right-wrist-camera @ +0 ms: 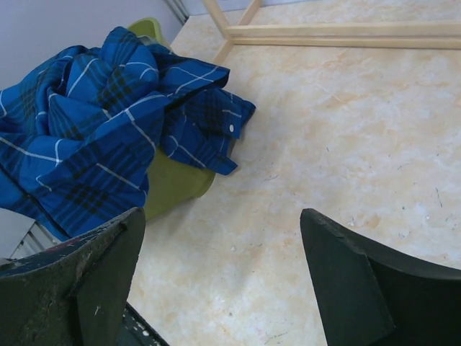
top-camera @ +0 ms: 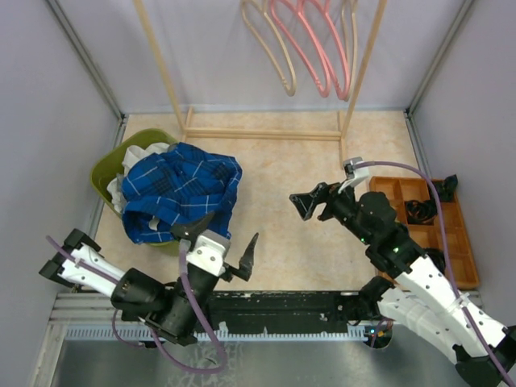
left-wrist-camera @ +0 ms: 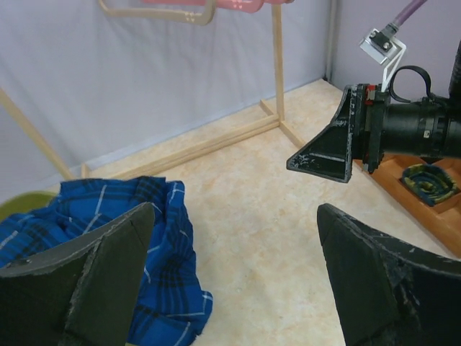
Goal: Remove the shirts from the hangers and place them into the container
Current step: Place the shirt in the bin.
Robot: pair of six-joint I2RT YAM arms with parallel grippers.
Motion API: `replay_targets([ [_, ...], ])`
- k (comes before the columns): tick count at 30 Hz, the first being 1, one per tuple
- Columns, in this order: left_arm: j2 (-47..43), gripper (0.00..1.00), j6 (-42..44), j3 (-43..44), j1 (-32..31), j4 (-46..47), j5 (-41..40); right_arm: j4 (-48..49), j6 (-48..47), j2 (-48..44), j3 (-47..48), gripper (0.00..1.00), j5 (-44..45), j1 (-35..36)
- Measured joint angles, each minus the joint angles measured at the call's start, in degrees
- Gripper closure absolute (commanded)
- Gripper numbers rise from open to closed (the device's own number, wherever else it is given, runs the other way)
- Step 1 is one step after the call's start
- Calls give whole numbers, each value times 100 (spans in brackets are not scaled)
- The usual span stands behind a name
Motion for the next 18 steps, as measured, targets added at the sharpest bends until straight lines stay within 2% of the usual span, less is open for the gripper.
replay_targets([
  [6,457,1,105,-629,619,-4,1412,-15,92,83,0,12,9,0],
  [8,782,1,-232,-470,997,-433,1792,-31,105,59,0,11,42,0],
  [9,861,1,-728,-310,1207,-1047,1965,-55,107,35,0,11,68,0],
  [10,846,1,-1547,-72,1528,-2247,2382,-74,109,-2,0,11,107,0],
  [11,787,0,-2573,232,1965,-3528,3045,-96,107,-46,0,11,140,0],
  [13,498,0,-4168,514,2924,-5309,4098,-133,105,-127,0,10,210,0],
  [18,-1132,1,-6734,50,4800,-7663,5761,-232,101,-260,0,10,358,0],
])
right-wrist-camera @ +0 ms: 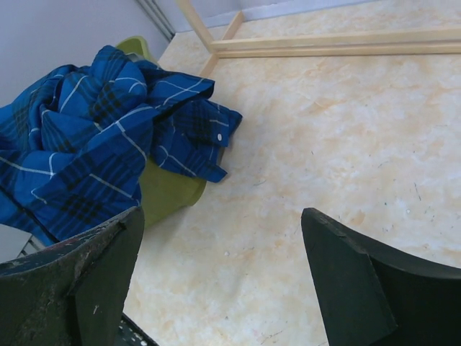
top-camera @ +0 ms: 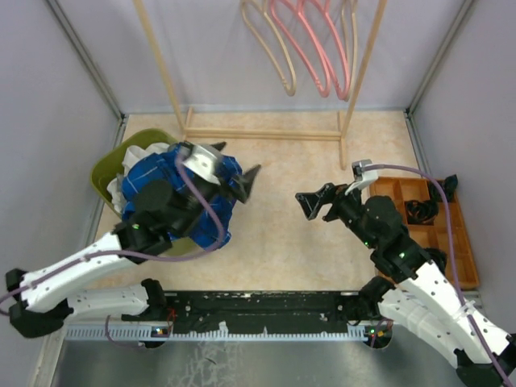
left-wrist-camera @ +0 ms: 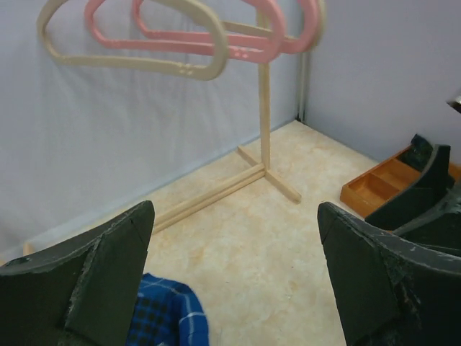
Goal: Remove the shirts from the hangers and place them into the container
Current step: Place the shirt in the bin.
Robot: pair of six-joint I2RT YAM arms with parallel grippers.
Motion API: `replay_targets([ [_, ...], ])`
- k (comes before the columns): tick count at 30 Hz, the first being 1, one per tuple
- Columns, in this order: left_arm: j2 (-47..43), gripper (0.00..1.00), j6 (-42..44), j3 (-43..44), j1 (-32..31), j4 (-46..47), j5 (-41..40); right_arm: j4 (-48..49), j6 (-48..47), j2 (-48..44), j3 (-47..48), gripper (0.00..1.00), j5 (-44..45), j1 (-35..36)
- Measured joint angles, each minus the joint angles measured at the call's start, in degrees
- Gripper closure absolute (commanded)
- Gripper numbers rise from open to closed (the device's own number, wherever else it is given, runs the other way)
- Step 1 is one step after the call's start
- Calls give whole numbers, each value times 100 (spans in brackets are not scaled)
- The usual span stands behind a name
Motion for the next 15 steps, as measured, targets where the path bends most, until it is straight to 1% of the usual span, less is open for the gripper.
replay_targets([
  [3,-527,1,-1231,251,1032,-1174,844,13,-2,13,0,10,37,0],
  [6,-356,1,-2138,1051,1652,-2531,1307,-2,-4,118,2,9,37,0],
  [10,361,1,-3101,2129,2070,-4417,1399,-66,0,306,9,9,35,0],
  [12,748,1,-3493,2365,2205,-5278,1329,-127,2,367,9,9,37,0],
  [15,1220,1,-3919,2396,2354,-6430,1117,-173,2,369,9,8,42,0],
])
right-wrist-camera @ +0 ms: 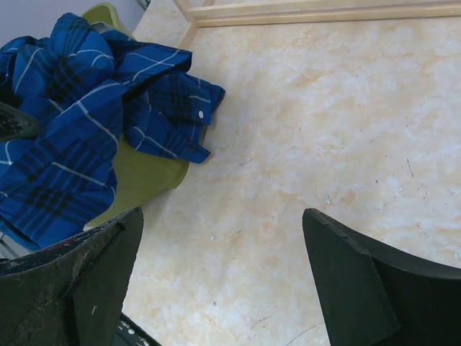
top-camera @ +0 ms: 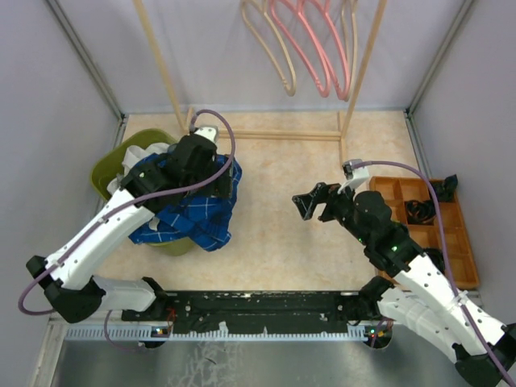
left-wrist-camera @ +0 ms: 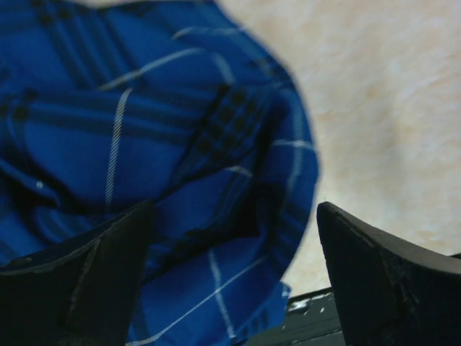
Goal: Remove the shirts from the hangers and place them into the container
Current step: Place the shirt in the bin.
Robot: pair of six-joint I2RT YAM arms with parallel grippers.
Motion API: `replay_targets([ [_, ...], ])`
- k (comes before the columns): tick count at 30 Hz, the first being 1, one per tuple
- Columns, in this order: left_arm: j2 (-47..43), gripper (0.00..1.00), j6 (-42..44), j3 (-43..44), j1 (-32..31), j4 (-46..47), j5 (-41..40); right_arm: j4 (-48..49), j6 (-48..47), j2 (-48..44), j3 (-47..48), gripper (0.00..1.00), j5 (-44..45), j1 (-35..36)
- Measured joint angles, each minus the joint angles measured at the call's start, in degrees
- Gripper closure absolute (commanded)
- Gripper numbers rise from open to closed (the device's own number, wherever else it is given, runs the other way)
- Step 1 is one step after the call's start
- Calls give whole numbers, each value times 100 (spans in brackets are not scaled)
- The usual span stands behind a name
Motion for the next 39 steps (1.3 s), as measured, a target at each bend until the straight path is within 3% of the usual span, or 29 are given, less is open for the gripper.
replay_targets([
  [6,179,1,-369,-17,422,-1045,-555,-2,-22,4,0,7,66,0],
  [8,245,6,-374,-105,581,-1093,-702,-2,-26,24,0,7,83,0],
  [12,518,36,-273,-590,1058,-953,-892,0,-59,125,0,7,103,0],
  [15,625,86,-20,-977,1617,-671,-855,-9,-76,164,0,7,107,0],
  [16,625,97,76,-1038,1834,-588,-815,-9,-114,162,0,7,118,0],
  [17,625,100,160,-1051,2004,-533,-802,-11,-138,160,2,7,127,0],
  [24,612,100,763,-586,3029,-240,-557,-127,-315,151,4,7,245,0],
  [31,1001,100,1224,129,4677,393,-216,138,-372,195,4,14,-190,0],
  [35,1869,98,1202,-35,4734,595,361,610,-391,525,15,17,-876,0],
  [39,2712,83,1209,-363,4706,778,890,623,-433,1180,256,17,-1438,35],
])
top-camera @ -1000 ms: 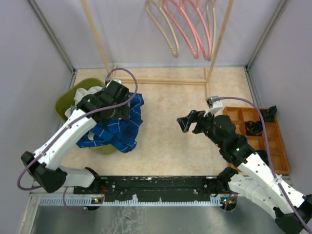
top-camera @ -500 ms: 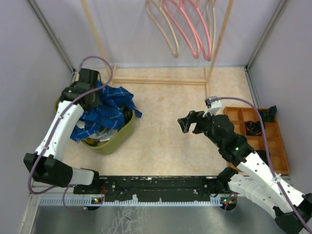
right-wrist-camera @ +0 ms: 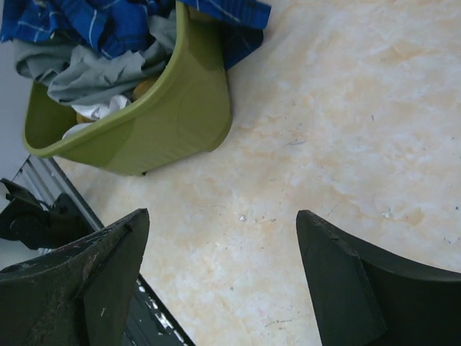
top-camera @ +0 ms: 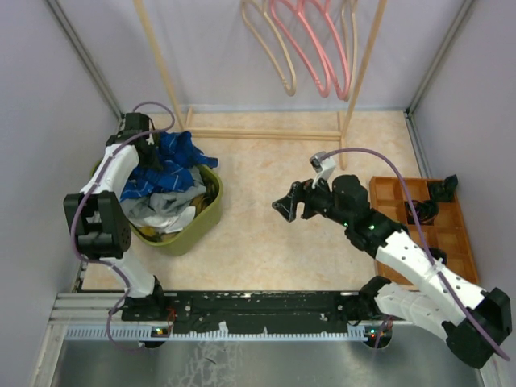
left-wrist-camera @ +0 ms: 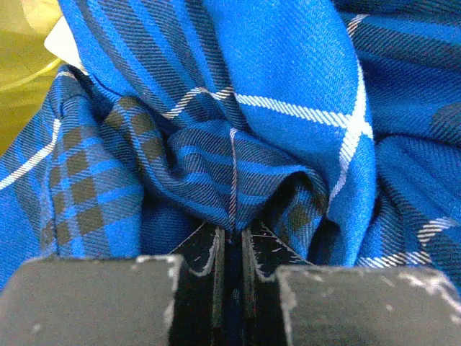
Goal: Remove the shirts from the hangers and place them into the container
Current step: Place the shirt in the bin.
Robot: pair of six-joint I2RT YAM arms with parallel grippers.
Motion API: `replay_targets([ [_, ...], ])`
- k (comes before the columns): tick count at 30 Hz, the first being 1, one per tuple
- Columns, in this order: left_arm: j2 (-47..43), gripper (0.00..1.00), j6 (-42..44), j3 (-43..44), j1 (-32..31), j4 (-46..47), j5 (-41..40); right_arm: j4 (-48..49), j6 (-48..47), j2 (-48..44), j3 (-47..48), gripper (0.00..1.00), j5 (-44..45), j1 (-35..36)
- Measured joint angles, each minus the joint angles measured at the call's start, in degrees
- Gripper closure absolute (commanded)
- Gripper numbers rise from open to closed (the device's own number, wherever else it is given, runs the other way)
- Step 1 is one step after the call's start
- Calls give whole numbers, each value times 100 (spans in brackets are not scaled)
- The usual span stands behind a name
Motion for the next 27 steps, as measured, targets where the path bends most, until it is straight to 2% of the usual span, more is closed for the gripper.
replay_targets([
  [3,59,70,103,-52,9,74,87,-98,-59,299,98,16,-173,24],
  [8,-42,33,273,131,13,-166,118,-175,-129,247,98,13,-221,46],
  [12,-391,17,409,691,7,-754,179,-175,-219,48,96,11,-114,46],
  [21,-1207,9,621,2273,-140,-1211,741,-177,-297,-201,81,10,87,46],
  [24,-881,8,671,2693,-575,-1287,682,-219,-295,-201,81,10,122,46],
  [27,-146,8,699,3093,-1198,-1276,568,-280,-293,-210,81,10,153,46],
])
